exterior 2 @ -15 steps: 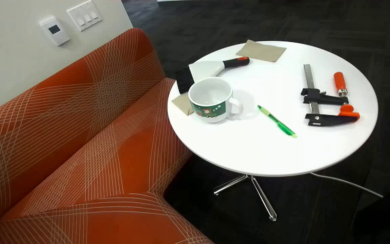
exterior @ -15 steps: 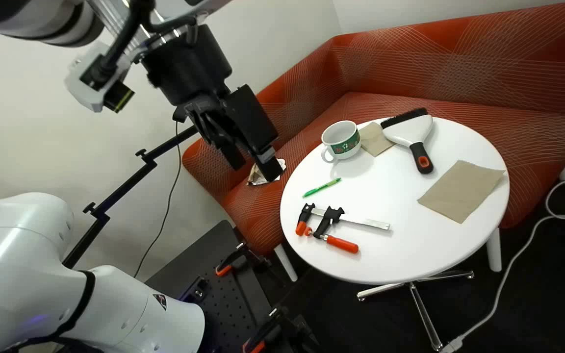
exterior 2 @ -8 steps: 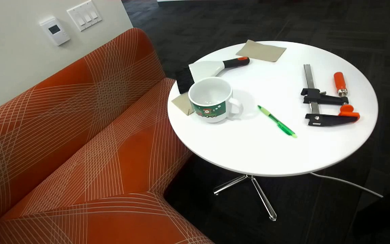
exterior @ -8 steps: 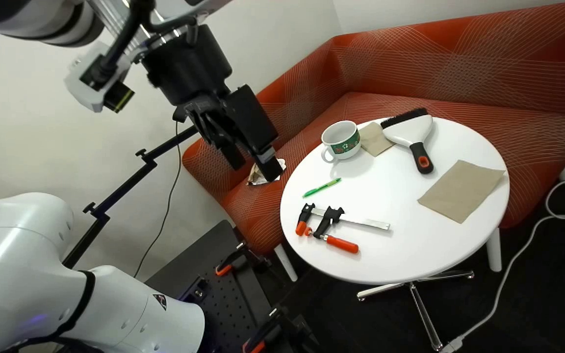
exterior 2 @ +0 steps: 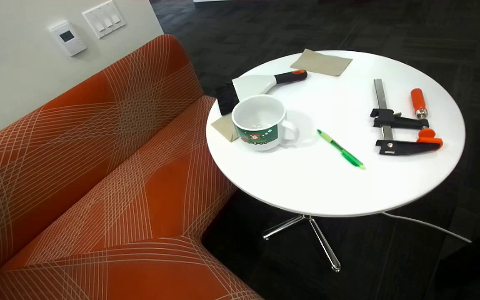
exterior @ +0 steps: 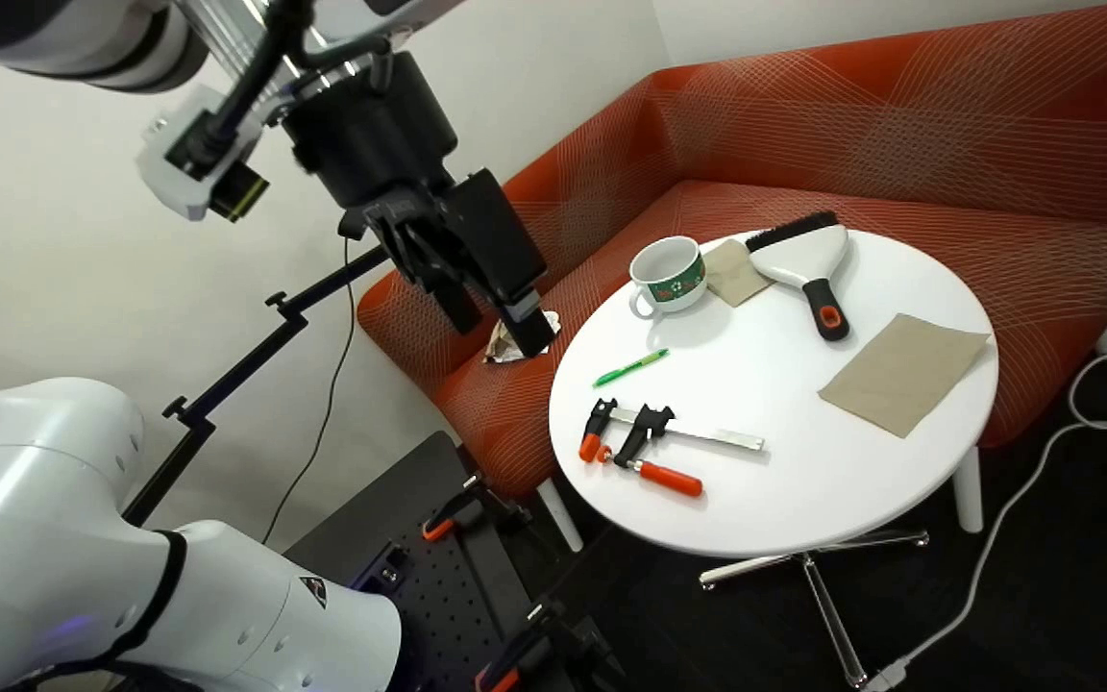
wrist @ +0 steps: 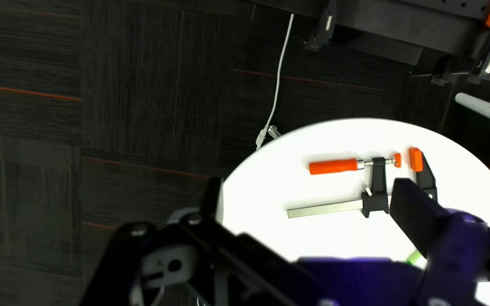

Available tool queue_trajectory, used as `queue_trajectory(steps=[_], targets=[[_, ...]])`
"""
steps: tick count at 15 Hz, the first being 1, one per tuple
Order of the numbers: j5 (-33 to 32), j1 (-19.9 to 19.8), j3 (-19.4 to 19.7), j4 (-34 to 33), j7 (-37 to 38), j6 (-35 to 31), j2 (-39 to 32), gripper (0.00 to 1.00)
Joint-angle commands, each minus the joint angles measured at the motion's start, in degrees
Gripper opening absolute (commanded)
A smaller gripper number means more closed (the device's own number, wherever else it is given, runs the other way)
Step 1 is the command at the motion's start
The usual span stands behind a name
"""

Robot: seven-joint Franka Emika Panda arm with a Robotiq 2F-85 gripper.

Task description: Pick up the pen and place it in the cup

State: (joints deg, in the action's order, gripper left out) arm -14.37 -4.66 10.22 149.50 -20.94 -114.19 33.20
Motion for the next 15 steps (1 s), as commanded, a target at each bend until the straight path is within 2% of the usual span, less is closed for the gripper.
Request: queue_trajectory(steps=[1,3,6,10,12,15], targets=[[2.5,1.2,-1.8,-1.3,4.0,-1.0,-4.0,1.0],[5.8,2.3,-3.2,-1.2,8.3,-2.1,-6.5,1.0],[10.4,3.6,-5.8,-0.1,15.0,-7.5,-10.4,1.0],[14.6,5.2,-9.7,1.2,23.2,-19.8,-16.8,1.0],[15.1,5.7,-11.9,1.8,27.2,-26.6,-20.0,1.0],[13.0,6.3,-14.8,1.7,32.5,-32.7,-24.7,1.0]])
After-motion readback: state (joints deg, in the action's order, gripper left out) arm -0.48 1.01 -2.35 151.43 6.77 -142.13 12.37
